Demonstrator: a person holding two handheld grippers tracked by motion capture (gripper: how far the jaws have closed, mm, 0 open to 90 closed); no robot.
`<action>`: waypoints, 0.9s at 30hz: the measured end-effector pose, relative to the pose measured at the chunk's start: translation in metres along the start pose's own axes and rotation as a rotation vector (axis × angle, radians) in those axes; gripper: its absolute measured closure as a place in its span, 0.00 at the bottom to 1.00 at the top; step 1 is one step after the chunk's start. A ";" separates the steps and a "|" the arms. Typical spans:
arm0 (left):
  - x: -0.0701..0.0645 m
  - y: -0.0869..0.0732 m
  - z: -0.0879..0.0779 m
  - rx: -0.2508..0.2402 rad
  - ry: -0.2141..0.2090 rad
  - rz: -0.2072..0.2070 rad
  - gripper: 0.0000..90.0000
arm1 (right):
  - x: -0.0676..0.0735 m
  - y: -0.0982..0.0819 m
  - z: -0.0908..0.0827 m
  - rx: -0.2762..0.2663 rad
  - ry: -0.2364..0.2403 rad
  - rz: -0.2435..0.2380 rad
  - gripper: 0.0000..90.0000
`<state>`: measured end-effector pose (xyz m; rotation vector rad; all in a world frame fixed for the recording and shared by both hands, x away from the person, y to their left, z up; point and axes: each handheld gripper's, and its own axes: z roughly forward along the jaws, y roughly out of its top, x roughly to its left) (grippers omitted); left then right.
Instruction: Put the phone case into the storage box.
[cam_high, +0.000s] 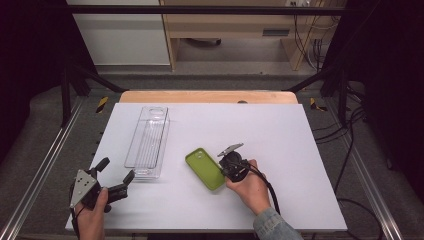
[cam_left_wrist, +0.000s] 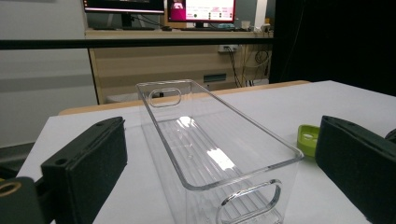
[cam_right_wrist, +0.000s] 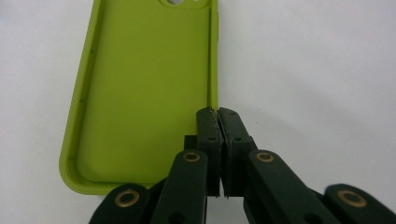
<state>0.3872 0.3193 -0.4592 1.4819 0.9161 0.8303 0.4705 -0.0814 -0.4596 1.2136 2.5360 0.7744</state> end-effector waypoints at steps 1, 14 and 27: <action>0.000 0.001 -0.002 0.000 0.010 0.002 0.02 | 0.001 -0.001 -0.002 -0.007 -0.003 -0.009 0.98; -0.009 0.008 -0.004 0.099 0.016 -0.032 0.02 | 0.000 -0.023 -0.023 -0.121 -0.051 -0.075 0.98; -0.042 0.041 0.014 0.213 -0.037 -0.011 0.02 | -0.012 -0.038 -0.045 -0.265 -0.103 -0.049 0.98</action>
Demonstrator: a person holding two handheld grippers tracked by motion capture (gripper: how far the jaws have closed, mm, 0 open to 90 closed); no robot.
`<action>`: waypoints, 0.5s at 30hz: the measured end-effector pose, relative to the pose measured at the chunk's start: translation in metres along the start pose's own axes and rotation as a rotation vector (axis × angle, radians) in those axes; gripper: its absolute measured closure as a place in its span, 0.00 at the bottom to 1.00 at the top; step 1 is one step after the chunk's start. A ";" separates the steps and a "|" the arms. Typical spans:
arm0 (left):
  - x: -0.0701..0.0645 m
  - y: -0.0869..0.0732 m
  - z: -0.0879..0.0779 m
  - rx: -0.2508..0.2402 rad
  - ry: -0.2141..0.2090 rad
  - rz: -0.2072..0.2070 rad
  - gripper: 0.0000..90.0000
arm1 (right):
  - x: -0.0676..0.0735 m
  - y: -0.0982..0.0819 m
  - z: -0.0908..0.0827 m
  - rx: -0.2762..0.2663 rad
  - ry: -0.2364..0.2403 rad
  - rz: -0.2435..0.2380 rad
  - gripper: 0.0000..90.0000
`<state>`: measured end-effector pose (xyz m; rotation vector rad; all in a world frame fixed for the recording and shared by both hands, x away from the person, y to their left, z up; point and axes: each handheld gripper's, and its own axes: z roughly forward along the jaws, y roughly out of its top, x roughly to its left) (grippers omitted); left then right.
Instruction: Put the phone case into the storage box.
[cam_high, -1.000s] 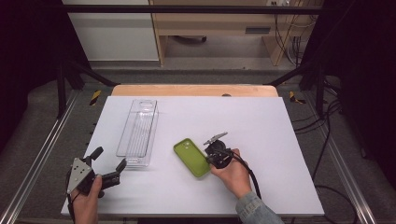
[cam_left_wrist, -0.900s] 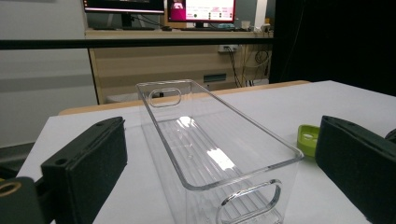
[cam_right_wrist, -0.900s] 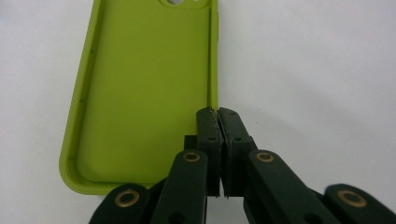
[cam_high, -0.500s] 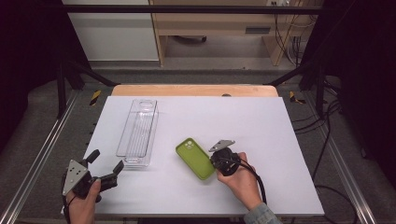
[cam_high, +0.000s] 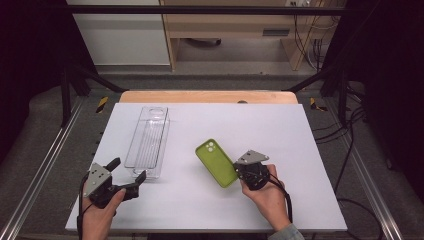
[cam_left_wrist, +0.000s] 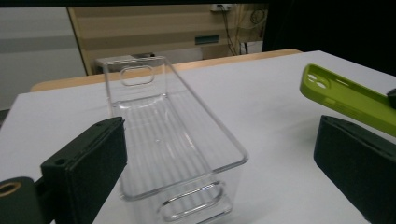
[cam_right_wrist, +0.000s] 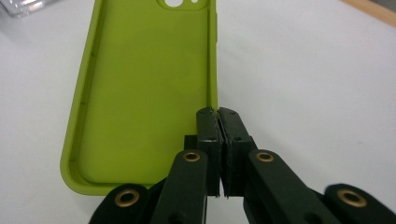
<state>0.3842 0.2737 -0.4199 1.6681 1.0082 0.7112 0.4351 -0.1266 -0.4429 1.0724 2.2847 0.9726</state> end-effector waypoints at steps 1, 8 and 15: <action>-0.002 0.002 0.001 0.024 -0.001 0.001 0.02 | 0.000 0.000 -0.002 -0.009 -0.006 0.000 0.98; -0.019 0.028 0.007 0.114 -0.046 0.043 0.03 | 0.005 0.003 -0.010 -0.054 -0.050 -0.023 0.98; -0.030 0.048 0.014 0.099 -0.038 0.104 0.03 | 0.013 0.005 -0.014 -0.071 -0.071 -0.053 0.98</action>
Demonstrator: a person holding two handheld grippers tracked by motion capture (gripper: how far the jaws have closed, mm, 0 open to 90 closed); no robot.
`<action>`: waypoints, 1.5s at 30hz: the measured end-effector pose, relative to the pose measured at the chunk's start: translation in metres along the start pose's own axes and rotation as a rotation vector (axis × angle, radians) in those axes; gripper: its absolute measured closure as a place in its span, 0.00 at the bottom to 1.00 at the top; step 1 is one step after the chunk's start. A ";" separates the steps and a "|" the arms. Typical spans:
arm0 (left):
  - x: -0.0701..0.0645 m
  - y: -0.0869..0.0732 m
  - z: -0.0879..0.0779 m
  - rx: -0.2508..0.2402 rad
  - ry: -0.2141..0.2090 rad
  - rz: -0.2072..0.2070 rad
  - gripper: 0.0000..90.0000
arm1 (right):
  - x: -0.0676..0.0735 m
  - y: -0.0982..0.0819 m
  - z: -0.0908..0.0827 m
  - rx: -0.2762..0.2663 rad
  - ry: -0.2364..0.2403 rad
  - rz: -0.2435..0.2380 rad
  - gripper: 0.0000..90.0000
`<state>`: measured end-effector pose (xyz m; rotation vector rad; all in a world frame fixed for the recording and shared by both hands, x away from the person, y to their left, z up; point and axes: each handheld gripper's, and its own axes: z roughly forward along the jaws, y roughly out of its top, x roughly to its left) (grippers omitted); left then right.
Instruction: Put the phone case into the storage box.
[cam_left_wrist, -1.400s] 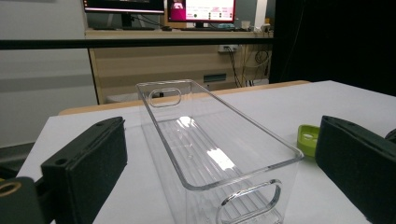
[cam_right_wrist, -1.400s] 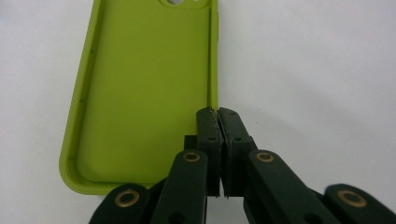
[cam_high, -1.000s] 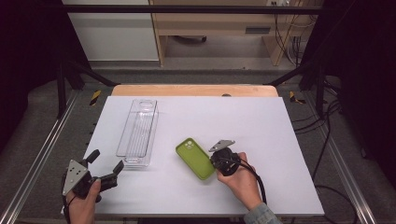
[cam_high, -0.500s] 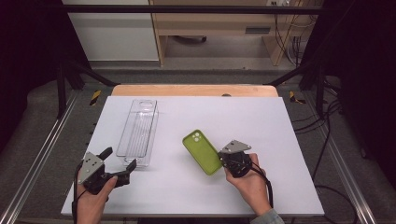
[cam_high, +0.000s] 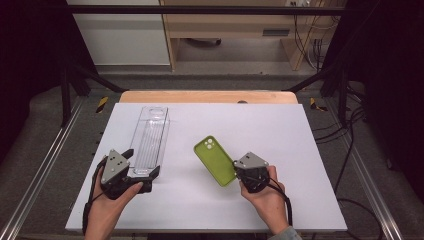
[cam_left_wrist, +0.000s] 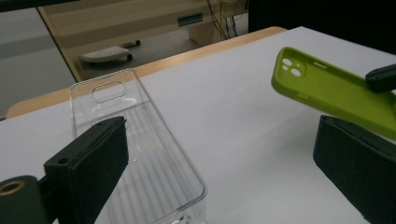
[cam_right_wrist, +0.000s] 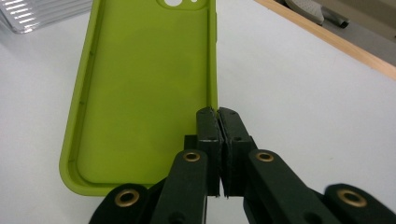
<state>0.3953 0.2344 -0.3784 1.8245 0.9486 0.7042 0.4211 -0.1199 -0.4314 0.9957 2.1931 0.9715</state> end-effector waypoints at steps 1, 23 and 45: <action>0.000 0.002 0.002 -0.001 -0.007 0.000 0.04 | 0.000 0.000 0.000 -0.004 -0.001 -0.004 0.98; -0.012 0.033 0.051 0.067 -0.103 0.003 0.05 | 0.003 0.003 -0.001 -0.048 -0.038 -0.015 0.98; -0.018 0.052 0.071 0.114 -0.144 0.036 0.06 | 0.014 0.005 -0.005 -0.103 -0.083 -0.074 0.98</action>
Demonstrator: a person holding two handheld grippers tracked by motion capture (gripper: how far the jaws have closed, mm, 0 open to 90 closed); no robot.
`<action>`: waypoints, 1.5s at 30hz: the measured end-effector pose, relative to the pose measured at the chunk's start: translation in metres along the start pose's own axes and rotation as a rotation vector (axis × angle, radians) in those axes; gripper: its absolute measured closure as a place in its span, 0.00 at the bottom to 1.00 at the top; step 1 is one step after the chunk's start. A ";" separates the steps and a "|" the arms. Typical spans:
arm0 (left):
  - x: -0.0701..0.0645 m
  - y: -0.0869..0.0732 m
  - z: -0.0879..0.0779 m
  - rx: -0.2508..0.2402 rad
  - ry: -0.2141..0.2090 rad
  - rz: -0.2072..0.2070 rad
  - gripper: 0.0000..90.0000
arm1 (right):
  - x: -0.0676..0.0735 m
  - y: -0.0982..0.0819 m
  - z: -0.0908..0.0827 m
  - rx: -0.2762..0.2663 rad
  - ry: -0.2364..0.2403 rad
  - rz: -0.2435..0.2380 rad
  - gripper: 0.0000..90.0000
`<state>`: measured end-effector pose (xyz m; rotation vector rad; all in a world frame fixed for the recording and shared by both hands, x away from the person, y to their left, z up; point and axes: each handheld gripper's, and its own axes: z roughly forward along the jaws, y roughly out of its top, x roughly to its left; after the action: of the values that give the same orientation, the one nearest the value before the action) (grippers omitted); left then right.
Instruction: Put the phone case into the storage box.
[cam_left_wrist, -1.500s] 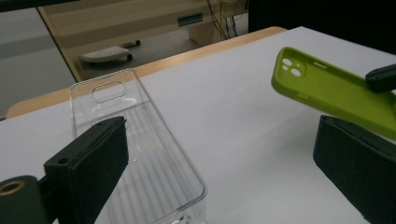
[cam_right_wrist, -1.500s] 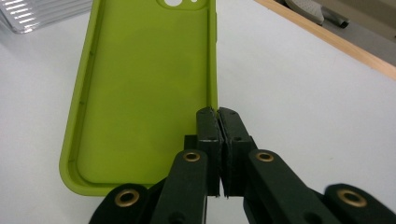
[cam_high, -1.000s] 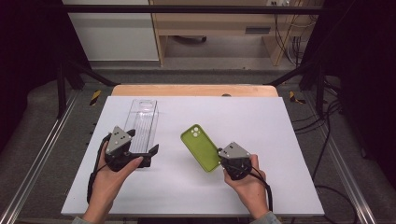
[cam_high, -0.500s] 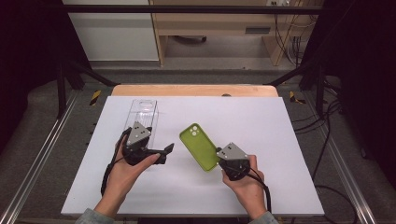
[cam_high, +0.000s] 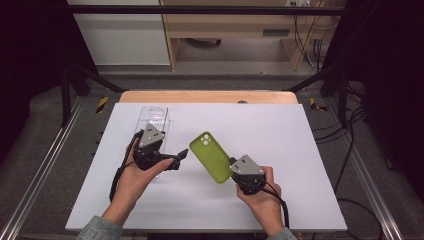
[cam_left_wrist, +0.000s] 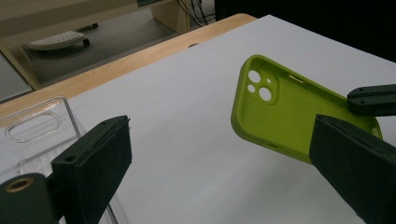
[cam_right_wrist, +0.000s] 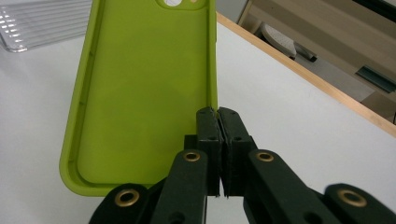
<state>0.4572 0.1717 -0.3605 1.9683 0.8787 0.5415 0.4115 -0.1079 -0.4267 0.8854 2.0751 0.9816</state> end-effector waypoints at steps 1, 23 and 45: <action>0.000 0.001 0.000 0.000 -0.001 0.001 0.06 | 0.001 0.001 -0.001 -0.004 -0.004 -0.003 0.98; -0.003 0.015 -0.002 0.017 -0.006 0.024 0.07 | 0.008 0.005 -0.009 -0.054 -0.074 -0.044 0.98; -0.005 0.023 0.009 0.075 -0.034 0.035 0.15 | 0.014 0.006 -0.009 -0.067 -0.083 -0.072 0.98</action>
<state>0.4681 0.1554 -0.3456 2.0582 0.8560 0.4999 0.3984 -0.0969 -0.4217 0.7982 1.9790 0.9545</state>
